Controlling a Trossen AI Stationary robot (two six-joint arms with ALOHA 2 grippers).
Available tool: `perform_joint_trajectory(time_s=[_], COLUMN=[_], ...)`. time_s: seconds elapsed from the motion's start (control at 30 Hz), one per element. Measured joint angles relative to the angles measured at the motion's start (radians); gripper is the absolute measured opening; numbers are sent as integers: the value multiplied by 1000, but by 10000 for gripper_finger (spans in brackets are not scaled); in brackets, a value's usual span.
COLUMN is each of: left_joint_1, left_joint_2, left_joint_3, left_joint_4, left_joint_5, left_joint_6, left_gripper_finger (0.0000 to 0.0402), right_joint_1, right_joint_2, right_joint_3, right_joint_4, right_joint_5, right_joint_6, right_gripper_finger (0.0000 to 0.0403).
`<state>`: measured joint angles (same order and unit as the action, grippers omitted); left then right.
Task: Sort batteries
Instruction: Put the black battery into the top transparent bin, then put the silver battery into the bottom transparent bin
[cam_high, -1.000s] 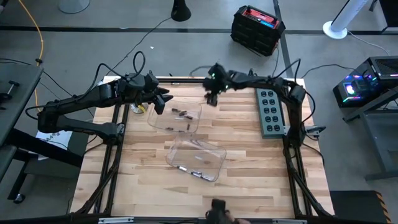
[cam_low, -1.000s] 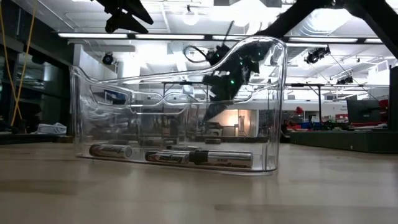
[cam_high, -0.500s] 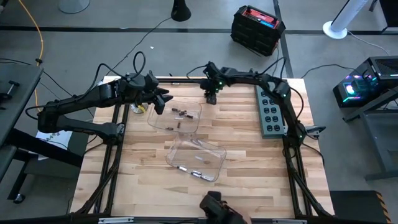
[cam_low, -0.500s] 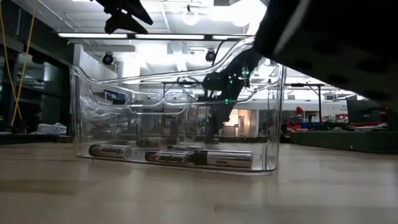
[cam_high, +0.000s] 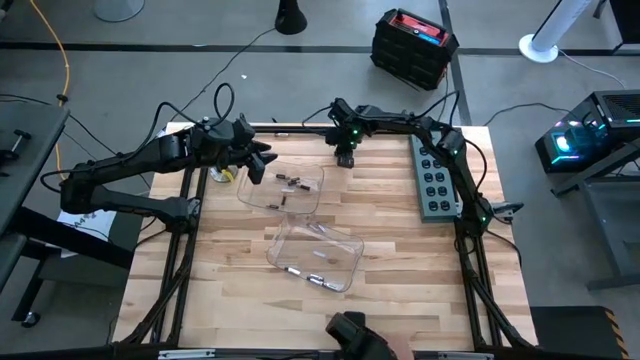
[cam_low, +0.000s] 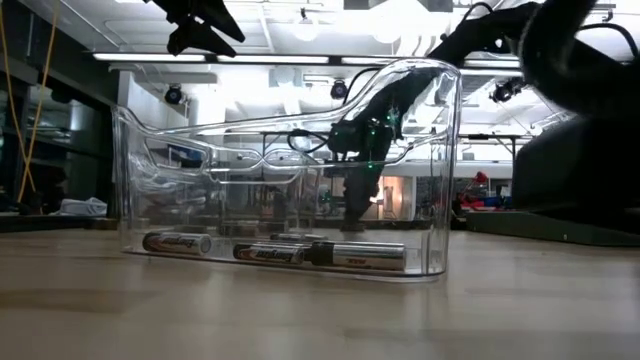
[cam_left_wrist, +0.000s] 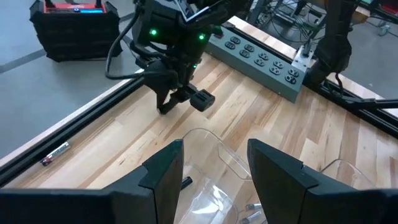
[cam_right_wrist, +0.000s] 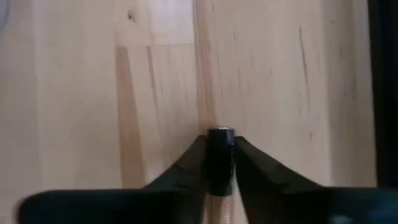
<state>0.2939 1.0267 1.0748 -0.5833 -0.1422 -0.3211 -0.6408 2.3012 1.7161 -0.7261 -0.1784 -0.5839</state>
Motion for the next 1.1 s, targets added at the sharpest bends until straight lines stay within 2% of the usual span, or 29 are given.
perform_joint_trajectory(time_s=[0.1, 0.33, 0.4, 0.53, 0.7, 0.8, 0.9, 0.97, 1.1], left_joint_1=[0, 2, 4, 24, 80, 115, 152, 178, 241], left_joint_2=[0, 0, 0, 0, 3, 2, 3, 3, 9], left_joint_3=[0, 0, 0, 0, 0, 0, 0, 0, 0], left_joint_4=[2, 17, 36, 92, 123, 112, 111, 114, 118], left_joint_5=[0, -18, -54, -148, -152, -101, -33, 7, 73], left_joint_6=[9, 79, 104, 148, 168, 169, 204, 231, 275], left_gripper_finger=[172, 172, 172, 172, 172, 172, 172, 172, 172], right_joint_1=[4, 40, 54, 108, 258, 335, 388, 402, 397], right_joint_2=[-6, -113, -175, -255, -262, -245, -231, -234, -239], right_joint_3=[0, -19, -9, -1, -3, -1, -4, -4, -2], right_joint_4=[-22, -115, -81, 31, 223, 275, 274, 271, 257], right_joint_5=[-28, -86, -135, -319, -363, -315, -117, -52, -49], right_joint_6=[44, 153, 190, 328, 478, 498, 517, 552, 643], right_gripper_finger=[29, 24, 24, 24, 24, 24, 40, 78, 170])
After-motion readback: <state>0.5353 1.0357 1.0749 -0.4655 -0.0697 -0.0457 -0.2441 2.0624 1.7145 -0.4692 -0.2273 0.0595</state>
